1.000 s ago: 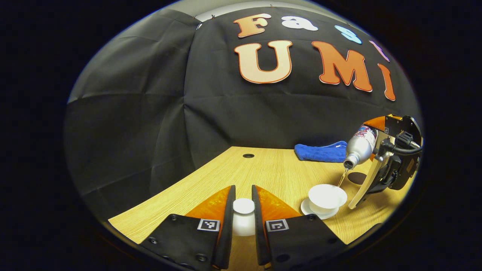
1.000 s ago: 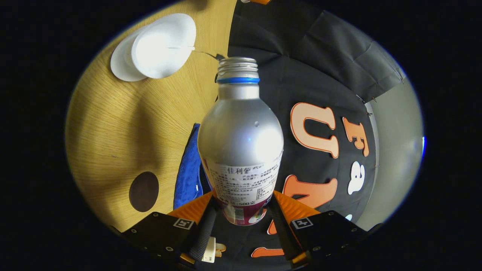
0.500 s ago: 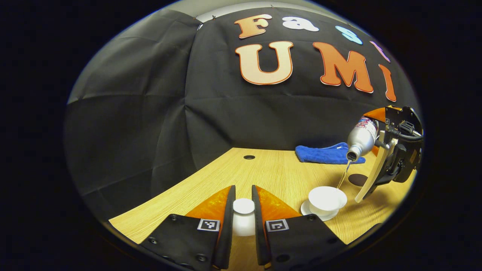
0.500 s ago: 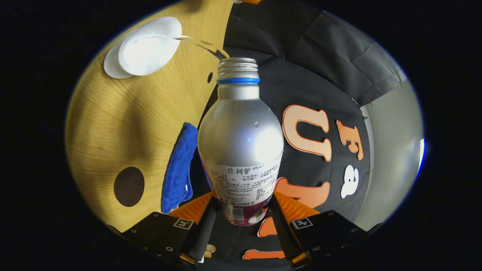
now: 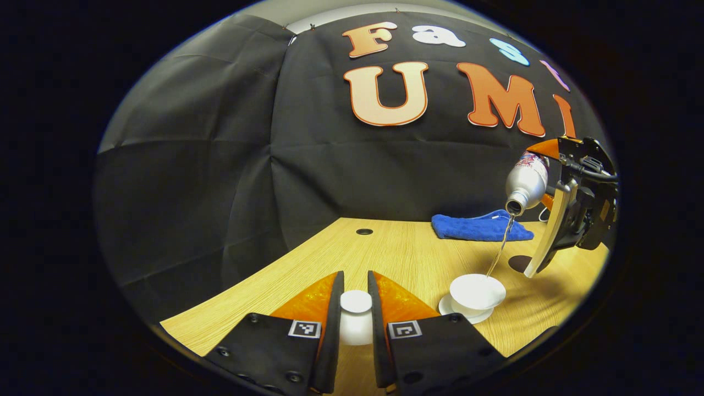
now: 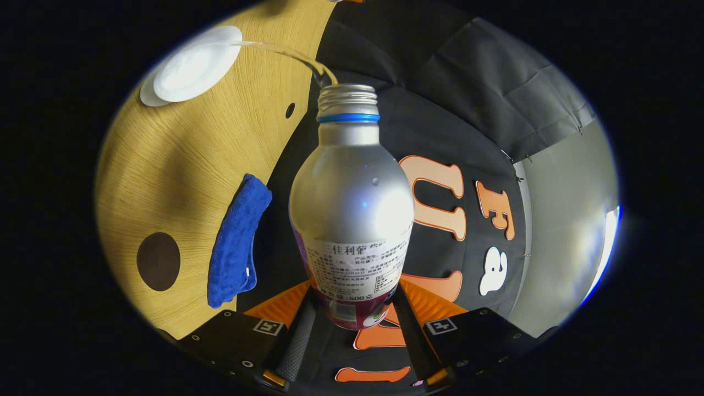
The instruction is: Open the teacup lid with one hand, grasp the water bottle and pour water into the teacup with the other hand; after pouring, place the water bottle on the coaster and then close the teacup lid.
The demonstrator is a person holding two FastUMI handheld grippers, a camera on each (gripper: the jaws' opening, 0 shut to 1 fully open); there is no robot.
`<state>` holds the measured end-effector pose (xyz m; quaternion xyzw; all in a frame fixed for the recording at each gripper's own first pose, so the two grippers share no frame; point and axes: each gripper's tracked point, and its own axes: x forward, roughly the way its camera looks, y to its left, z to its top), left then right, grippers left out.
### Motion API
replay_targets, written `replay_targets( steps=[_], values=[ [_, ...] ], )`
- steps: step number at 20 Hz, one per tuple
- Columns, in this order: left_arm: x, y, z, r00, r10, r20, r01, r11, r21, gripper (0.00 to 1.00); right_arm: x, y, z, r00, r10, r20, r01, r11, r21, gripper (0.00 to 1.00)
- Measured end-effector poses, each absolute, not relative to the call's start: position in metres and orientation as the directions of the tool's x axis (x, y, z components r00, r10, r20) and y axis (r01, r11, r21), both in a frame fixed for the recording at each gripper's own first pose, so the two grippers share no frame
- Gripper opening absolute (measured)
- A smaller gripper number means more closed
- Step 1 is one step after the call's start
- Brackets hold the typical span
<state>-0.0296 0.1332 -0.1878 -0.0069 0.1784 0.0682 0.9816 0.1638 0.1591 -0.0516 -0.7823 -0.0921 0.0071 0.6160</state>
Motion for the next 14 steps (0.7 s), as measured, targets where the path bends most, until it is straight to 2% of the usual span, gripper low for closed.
replay_targets(
  steps=[1,3,7,8,14],
  values=[
    [-0.030,0.133,-0.188,0.927,0.133,-0.352,-0.137,0.990,0.013,0.27,0.164,0.158,-0.051,0.983,0.152,0.103,0.136,-0.224,-0.965,0.78],
    [-0.029,0.133,-0.186,0.929,0.132,-0.345,-0.136,0.991,0.013,0.34,0.165,0.160,-0.046,0.981,0.160,0.113,0.149,-0.239,-0.960,0.78],
    [-0.029,0.133,-0.186,0.929,0.128,-0.347,-0.131,0.991,0.015,0.27,0.165,0.163,-0.052,0.980,0.173,0.094,0.136,-0.252,-0.958,0.78],
    [-0.029,0.132,-0.186,0.928,0.128,-0.350,-0.130,0.991,0.017,0.31,0.164,0.165,-0.054,0.979,0.180,0.096,0.142,-0.263,-0.954,0.78],
    [-0.028,0.133,-0.190,0.925,0.131,-0.356,-0.133,0.991,0.020,0.30,0.162,0.180,-0.062,0.967,0.230,0.113,0.182,-0.306,-0.935,0.78]
  ],
)
